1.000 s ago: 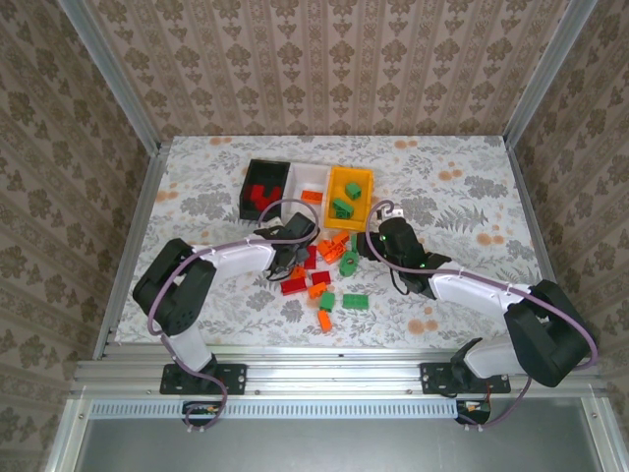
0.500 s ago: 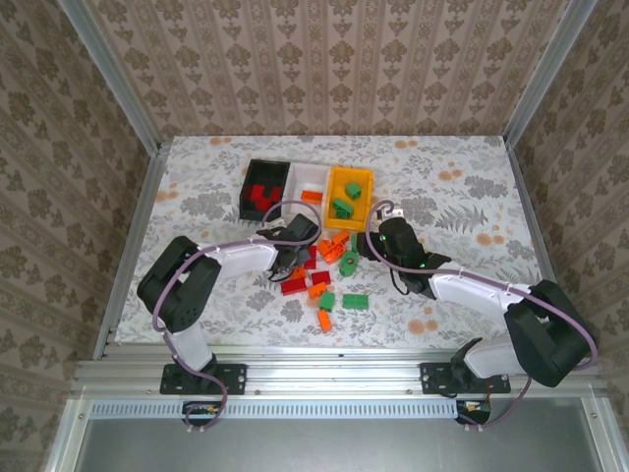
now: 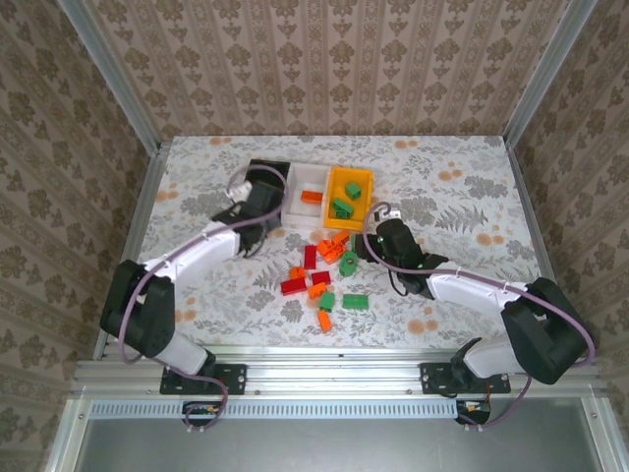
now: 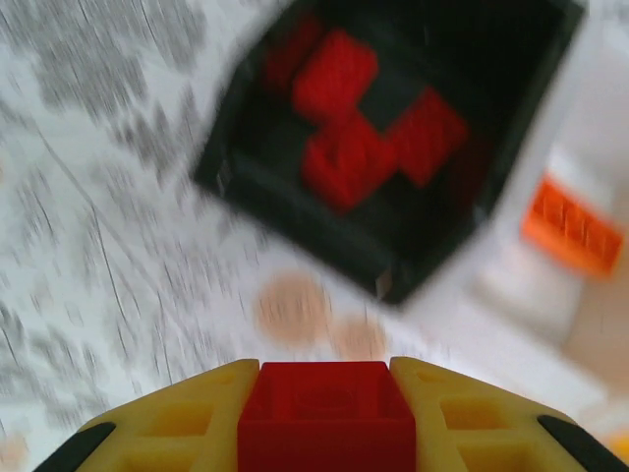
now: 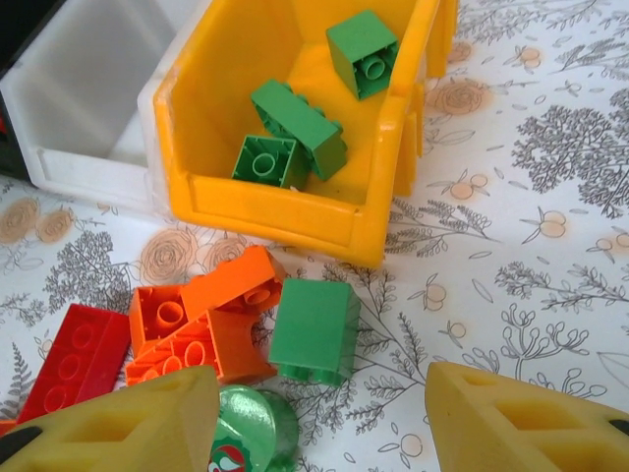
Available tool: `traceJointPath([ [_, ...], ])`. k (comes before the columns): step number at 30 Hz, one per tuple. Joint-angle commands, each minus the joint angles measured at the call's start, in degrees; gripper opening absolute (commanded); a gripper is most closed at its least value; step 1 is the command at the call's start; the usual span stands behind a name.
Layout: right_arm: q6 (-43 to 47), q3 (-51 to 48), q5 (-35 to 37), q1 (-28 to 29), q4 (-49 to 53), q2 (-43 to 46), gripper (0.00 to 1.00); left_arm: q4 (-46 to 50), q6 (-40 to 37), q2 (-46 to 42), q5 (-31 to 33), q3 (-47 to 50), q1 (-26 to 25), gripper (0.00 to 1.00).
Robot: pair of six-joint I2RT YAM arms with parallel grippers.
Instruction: Sort the legos into containers by color
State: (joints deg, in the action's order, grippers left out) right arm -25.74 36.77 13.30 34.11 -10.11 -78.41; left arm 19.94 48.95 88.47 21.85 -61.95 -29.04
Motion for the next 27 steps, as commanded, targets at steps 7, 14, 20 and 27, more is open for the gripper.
traceJointPath([
  [7,0.4,2.0,0.5,0.8,1.4,-0.5,0.59,-0.4,-18.2,20.7,-12.8,-25.7,10.2,0.26],
  [14,1.0,2.1,0.7,1.0,1.7,-0.3,0.59,4.5,-19.9,31.1,-16.1,-38.8,11.8,0.27],
  [20,1.2,2.1,0.9,1.0,1.8,-0.1,0.59,5.2,-19.8,33.7,-20.3,-40.8,12.1,0.46],
  [27,1.2,2.1,1.1,1.3,1.8,0.1,0.6,3.0,-21.3,26.3,-21.4,-34.4,11.2,0.66],
])
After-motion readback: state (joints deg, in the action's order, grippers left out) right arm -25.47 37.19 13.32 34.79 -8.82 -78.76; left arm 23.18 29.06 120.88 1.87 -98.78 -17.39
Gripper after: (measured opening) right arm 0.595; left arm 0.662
